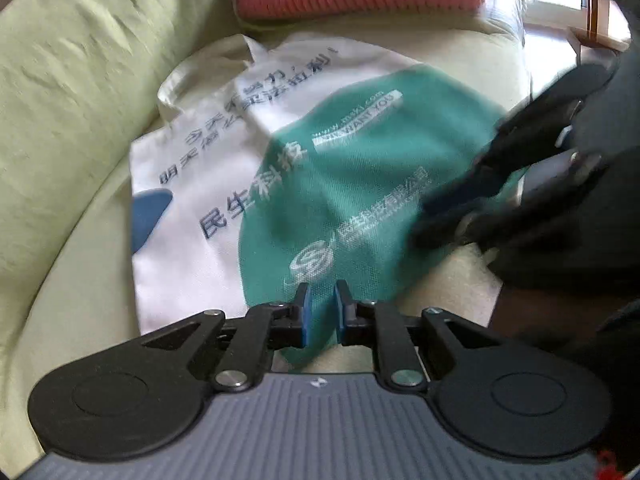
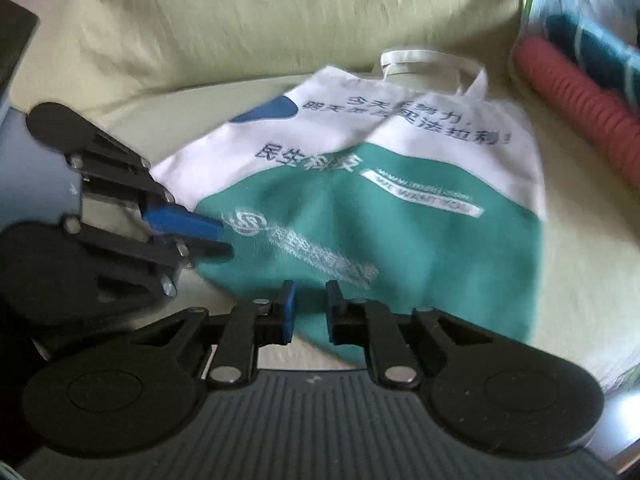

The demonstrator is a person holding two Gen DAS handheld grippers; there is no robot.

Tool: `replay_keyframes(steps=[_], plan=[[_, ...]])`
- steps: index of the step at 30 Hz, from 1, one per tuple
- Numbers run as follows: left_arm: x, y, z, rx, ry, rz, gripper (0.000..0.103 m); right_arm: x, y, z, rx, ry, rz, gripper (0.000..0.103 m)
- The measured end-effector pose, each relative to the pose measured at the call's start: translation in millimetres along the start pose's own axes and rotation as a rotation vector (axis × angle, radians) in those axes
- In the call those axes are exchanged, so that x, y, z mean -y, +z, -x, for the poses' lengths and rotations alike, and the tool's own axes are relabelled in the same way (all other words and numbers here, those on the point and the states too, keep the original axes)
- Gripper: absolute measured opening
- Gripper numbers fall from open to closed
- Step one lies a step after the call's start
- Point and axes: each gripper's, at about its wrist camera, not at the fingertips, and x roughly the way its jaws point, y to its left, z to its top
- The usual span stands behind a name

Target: Fold shopping bag

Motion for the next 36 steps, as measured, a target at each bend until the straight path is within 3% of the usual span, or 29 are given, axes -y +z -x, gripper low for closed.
replay_keyframes(steps=[3, 4, 7, 9, 12, 15, 17, 20, 22, 25, 26, 28, 29, 32, 36], plan=[[-2.6, -8.2, 9.7, -0.057, 0.052, 0.013, 0.019, 6.3, -2.9, 13.6, -0.05, -0.032, -0.022, 0.011], [-5.0, -7.0, 13.0, -0.059, 0.062, 0.003, 0.023, 9.1, 1.2, 19.8, -0.034, -0.019, -0.037, 0.013], [-14.9, 3.8, 22.3, -0.015, 0.067, -0.016, 0.023, 18.1, 26.3, 24.7, 0.054, 0.01, -0.087, 0.013], [-22.9, 17.4, 27.1, 0.04, 0.047, 0.01, 0.023, 27.1, 41.4, 14.5, 0.082, 0.01, -0.122, 0.013], [-27.7, 38.6, 19.6, 0.091, -0.049, 0.065, 0.024, 48.4, 44.2, -9.5, 0.041, -0.035, -0.203, 0.013], [-20.0, 53.4, -6.2, 0.066, -0.111, 0.083, 0.03, 70.8, 28.8, -16.9, 0.008, -0.071, -0.276, 0.011], [-14.0, 52.4, -21.3, 0.006, -0.087, 0.12, 0.031, 76.2, 18.7, -8.3, 0.009, -0.081, -0.269, 0.011], [-20.1, 41.5, -17.4, -0.011, -0.052, 0.269, 0.051, 79.0, 5.7, 4.0, 0.003, -0.093, -0.267, 0.011], [-28.4, 27.8, -15.3, -0.051, -0.025, 0.393, 0.075, 79.4, 0.6, 8.2, 0.001, -0.093, -0.276, 0.011], [-36.5, 5.4, -7.6, -0.101, 0.019, 0.515, 0.081, 74.0, 4.3, 5.8, -0.016, -0.113, -0.263, 0.013], [-37.9, 0.3, -3.6, -0.121, 0.039, 0.537, 0.081, 71.4, 6.6, 4.7, -0.025, -0.117, -0.256, 0.019], [-40.4, -4.3, 3.7, -0.175, 0.079, 0.57, 0.081, 65.5, 10.7, 4.0, -0.05, -0.104, -0.269, 0.04], [-42.1, -4.9, 7.4, -0.204, 0.098, 0.589, 0.08, 61.5, 12.0, 4.1, -0.065, -0.101, -0.282, 0.057], [-43.0, -4.7, 22.2, -0.232, 0.141, 0.631, 0.08, 48.3, 12.0, 11.2, -0.077, -0.114, -0.319, 0.06], [-37.6, -1.3, 48.3, -0.202, 0.154, 0.643, 0.08, 39.8, 10.4, 30.9, -0.057, -0.09, -0.373, 0.064]])
